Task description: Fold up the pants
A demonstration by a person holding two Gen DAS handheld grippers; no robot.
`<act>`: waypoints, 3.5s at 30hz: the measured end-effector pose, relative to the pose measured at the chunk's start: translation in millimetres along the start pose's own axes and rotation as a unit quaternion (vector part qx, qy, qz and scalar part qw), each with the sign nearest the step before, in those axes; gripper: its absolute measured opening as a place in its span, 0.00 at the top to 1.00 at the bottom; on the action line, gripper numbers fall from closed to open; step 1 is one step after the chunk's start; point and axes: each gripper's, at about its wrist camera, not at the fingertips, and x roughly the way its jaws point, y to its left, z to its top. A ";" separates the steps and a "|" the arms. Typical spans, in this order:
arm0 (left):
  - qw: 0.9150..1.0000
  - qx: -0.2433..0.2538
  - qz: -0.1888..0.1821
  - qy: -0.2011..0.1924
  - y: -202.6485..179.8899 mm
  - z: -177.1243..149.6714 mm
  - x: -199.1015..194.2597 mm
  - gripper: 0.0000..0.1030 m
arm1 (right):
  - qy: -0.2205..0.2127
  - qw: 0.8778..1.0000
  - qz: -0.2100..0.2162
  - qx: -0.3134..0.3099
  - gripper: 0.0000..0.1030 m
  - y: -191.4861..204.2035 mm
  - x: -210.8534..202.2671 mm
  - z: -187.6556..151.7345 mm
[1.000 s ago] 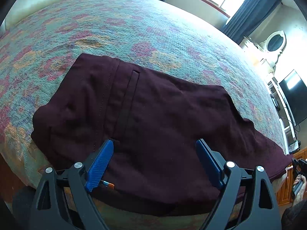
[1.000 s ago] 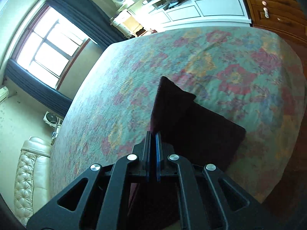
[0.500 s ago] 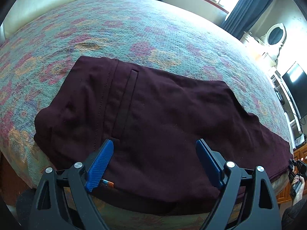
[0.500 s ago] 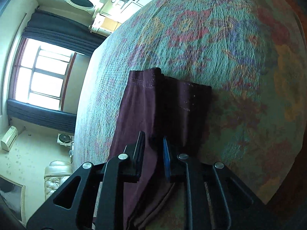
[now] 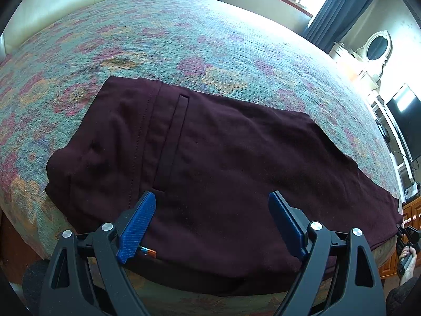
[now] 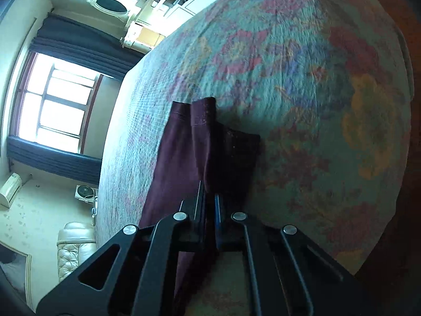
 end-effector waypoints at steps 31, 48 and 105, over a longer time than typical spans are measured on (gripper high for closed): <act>1.000 0.018 0.017 -0.007 -6.5 -2.3 4.3 0.13 | -0.030 0.994 0.059 0.092 0.53 -24.9 -25.4 24.0; 0.999 0.029 0.031 -0.007 -10.6 -2.0 6.3 0.13 | 0.012 0.997 0.080 0.019 0.78 -36.9 -3.0 42.1; 0.997 0.029 0.043 -0.061 28.7 16.5 -54.2 0.13 | 0.197 0.832 0.017 -0.518 0.88 328.5 -2.7 -255.0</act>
